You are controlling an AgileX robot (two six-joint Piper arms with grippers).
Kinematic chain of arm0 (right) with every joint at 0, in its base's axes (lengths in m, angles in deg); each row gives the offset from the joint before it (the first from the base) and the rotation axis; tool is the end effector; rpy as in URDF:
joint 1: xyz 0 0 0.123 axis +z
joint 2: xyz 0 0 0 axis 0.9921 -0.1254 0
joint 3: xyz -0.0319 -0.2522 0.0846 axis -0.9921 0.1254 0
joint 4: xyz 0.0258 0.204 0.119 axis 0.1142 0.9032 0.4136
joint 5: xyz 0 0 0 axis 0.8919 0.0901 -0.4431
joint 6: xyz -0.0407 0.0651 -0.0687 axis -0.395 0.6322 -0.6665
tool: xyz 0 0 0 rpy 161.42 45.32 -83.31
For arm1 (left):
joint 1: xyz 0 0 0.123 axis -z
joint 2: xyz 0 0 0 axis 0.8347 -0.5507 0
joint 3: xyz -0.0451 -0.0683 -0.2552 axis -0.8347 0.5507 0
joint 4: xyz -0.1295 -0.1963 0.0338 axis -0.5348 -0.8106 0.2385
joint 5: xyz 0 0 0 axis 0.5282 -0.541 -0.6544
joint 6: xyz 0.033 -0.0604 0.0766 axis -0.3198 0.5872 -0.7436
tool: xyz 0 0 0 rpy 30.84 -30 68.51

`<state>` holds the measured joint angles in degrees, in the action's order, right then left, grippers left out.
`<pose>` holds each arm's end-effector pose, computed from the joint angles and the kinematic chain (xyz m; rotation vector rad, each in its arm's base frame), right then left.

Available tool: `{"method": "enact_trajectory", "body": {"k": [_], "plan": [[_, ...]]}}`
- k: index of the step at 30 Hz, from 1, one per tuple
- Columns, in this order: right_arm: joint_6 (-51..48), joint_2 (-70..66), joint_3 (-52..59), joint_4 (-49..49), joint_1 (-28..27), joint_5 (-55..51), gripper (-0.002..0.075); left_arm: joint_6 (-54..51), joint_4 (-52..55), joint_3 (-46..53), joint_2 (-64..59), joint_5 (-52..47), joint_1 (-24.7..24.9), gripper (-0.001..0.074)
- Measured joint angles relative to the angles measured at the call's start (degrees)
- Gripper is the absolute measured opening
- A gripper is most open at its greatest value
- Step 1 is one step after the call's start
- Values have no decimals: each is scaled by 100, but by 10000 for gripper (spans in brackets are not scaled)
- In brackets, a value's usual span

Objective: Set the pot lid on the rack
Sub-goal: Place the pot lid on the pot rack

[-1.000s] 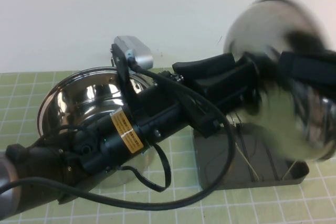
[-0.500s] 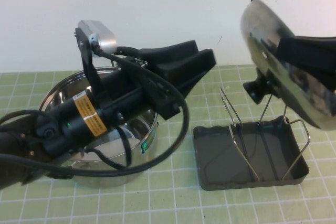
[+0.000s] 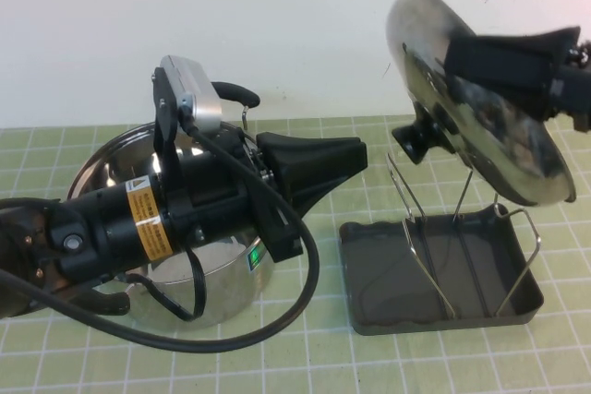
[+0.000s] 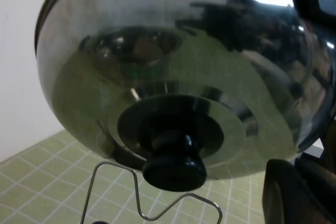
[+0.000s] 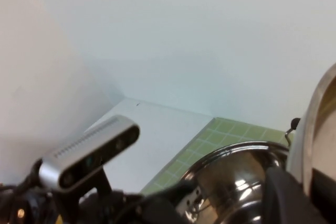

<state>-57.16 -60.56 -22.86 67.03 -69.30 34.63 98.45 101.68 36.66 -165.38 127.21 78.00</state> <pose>0.2388 0.1263 0.3435 -0.4212 1.7425 1.0533 0.2332 -0.1783 0.2854 0.7449 1.3773 -1.2874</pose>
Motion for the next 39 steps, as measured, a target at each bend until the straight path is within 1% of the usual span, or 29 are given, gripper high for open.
{"method": "enact_trajectory", "body": {"k": [5,13,22,33,36,39], "plan": [[305,0,-185,20,315,582,31,0,149,0,0,0,-5,2],[626,-50,-183,44,524,1294,31,0,349,0,0,0,-14,2],[918,-633,-187,80,852,1396,31,0,359,0,0,0,-14,2],[847,-1109,-187,93,899,1614,31,0,517,0,0,23,-14,1],[718,-1109,-187,127,908,1623,43,0,539,0,0,23,-14,1],[600,-1109,-187,127,908,1628,73,0,555,0,0,23,-14,1]]}}
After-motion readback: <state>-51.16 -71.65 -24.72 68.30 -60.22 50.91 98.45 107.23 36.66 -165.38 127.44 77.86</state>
